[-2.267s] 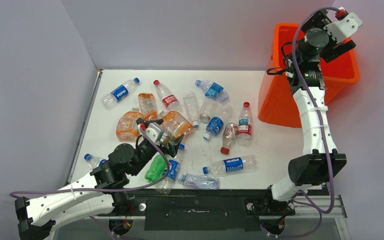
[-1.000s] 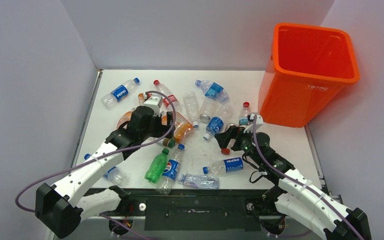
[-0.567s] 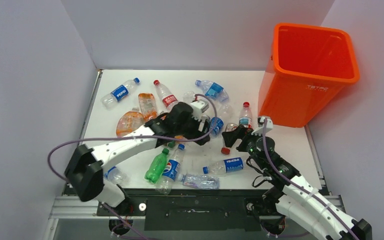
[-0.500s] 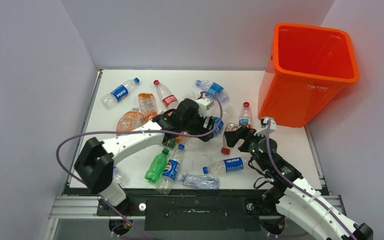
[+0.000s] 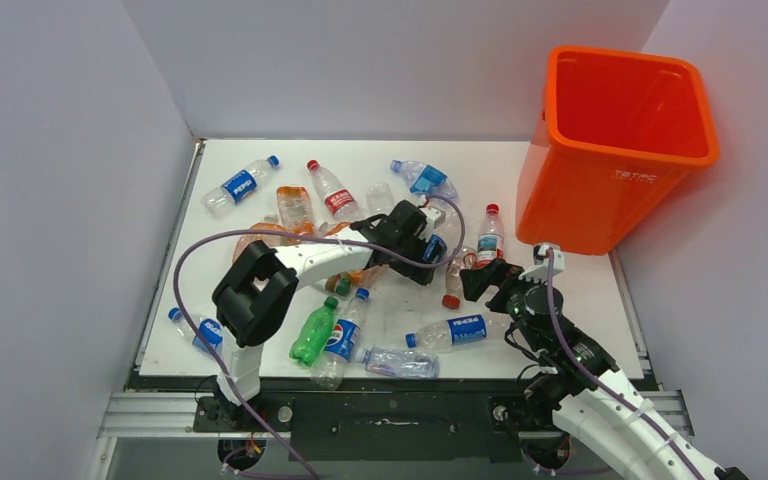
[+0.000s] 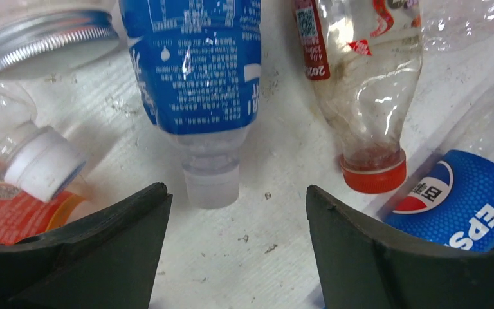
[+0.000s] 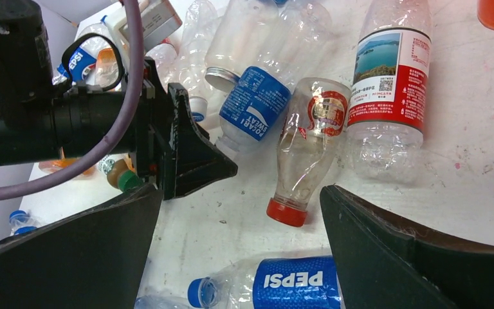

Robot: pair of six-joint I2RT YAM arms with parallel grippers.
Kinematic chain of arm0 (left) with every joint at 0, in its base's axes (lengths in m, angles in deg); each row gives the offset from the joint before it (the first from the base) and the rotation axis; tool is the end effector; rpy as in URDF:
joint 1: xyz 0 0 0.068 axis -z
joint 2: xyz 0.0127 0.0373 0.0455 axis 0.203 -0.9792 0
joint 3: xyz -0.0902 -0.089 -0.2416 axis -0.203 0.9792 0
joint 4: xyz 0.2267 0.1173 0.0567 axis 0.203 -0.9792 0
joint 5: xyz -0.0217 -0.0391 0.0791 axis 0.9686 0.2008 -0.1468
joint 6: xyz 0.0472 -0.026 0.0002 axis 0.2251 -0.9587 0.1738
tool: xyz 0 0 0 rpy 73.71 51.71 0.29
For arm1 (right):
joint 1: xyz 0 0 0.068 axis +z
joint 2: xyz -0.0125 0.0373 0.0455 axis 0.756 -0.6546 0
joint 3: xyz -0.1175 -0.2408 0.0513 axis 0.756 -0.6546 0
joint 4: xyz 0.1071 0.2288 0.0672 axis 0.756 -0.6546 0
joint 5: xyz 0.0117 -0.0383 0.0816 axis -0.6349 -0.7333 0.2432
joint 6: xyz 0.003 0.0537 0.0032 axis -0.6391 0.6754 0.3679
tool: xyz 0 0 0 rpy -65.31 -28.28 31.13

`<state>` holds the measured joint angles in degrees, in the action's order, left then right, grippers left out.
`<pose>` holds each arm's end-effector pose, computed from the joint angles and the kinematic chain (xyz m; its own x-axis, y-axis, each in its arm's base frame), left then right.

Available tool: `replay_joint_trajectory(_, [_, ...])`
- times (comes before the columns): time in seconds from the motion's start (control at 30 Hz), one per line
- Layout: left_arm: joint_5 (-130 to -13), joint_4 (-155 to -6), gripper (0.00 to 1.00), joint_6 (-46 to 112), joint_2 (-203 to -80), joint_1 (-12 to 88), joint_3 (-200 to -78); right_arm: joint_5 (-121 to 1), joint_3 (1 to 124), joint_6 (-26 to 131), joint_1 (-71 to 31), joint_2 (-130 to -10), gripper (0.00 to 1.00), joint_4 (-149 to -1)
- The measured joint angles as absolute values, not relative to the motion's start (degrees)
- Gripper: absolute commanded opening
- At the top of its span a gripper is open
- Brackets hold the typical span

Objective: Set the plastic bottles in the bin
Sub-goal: Pick up the plastic bottle at the center of the board.

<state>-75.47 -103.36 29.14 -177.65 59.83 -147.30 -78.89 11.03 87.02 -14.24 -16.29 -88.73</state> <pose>0.2813 -0.3177 0.1976 -0.7109 0.4029 -0.5765 0.6094 0.7621 -0.2189 0.1168 0.0730 0.2463 -0.4613 0.4666 -0.7546 -0.1404 0.8014 0.5814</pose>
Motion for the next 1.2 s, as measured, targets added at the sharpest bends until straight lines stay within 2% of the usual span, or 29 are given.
replay_joint_trajectory(0.37, [-75.82, -104.04, 0.65, 31.65, -183.49, 59.59, -152.35, -78.89, 11.93, 87.00, -14.24, -13.58, 1.00, -91.90])
replay_joint_trajectory(0.43, [-76.02, -104.21, 0.59, 31.91, -184.65, 59.55, -152.45, -78.89, 12.67, 86.98, -14.24, -13.49, 1.00, -92.36])
replay_joint_trajectory(0.6, [-76.15, -104.41, 0.33, 32.76, -185.61, 59.55, -152.45, -78.91, 13.70, 86.98, -14.24, -13.01, 1.00, -92.84])
replay_joint_trajectory(0.9, [-76.44, -101.57, 0.00, 33.22, -183.25, 59.55, -148.54, -79.33, 16.10, 86.47, -14.24, -10.94, 1.00, -96.27])
replay_joint_trajectory(1.07, [-78.40, -102.29, 0.00, 35.19, -173.04, 59.61, -142.31, -79.13, 23.01, 83.50, -14.24, -10.91, 1.00, -99.05])
replay_joint_trajectory(1.13, [-79.91, -102.75, 0.00, 37.81, -165.00, 59.68, -139.43, -78.74, 27.40, 81.73, -14.24, -11.13, 1.00, -99.57])
replay_joint_trajectory(1.2, [-81.40, -102.46, 0.00, 41.64, -156.74, 59.96, -136.81, -78.01, 31.86, 79.98, -14.24, -11.35, 0.96, -99.57])
